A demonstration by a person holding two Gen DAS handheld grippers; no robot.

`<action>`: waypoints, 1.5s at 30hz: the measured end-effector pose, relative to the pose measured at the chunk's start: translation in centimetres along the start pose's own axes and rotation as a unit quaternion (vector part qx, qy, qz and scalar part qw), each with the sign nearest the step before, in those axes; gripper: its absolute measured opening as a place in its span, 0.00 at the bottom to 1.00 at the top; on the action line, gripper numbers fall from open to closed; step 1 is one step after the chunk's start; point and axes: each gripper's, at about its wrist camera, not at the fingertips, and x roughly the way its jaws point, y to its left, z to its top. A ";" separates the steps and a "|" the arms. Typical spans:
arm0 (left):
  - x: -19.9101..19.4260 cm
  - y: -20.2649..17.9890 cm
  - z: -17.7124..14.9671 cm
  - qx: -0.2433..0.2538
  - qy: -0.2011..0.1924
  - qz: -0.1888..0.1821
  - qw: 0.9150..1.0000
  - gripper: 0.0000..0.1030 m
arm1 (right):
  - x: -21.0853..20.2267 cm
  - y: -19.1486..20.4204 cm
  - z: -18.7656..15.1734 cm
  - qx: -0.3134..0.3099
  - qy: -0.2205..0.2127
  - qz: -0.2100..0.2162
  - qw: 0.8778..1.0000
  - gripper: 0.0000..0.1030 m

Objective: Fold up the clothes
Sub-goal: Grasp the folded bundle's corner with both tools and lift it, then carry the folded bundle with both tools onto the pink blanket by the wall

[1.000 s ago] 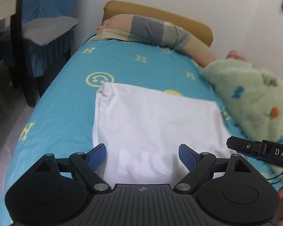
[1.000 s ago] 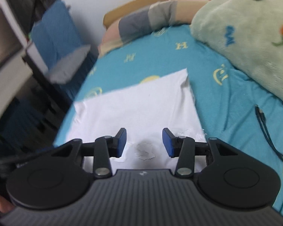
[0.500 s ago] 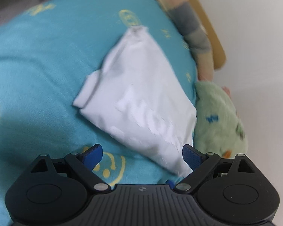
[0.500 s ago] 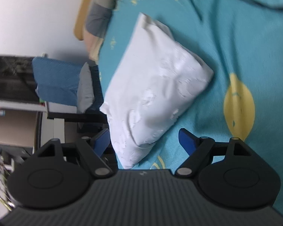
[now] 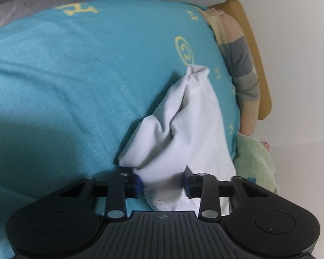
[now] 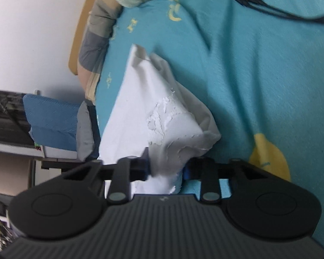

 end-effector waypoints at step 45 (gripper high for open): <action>19.3 -51.4 -36.9 0.248 0.176 -0.224 0.926 0.19 | -46.0 1.8 28.1 -0.105 -0.423 -0.042 0.899 0.20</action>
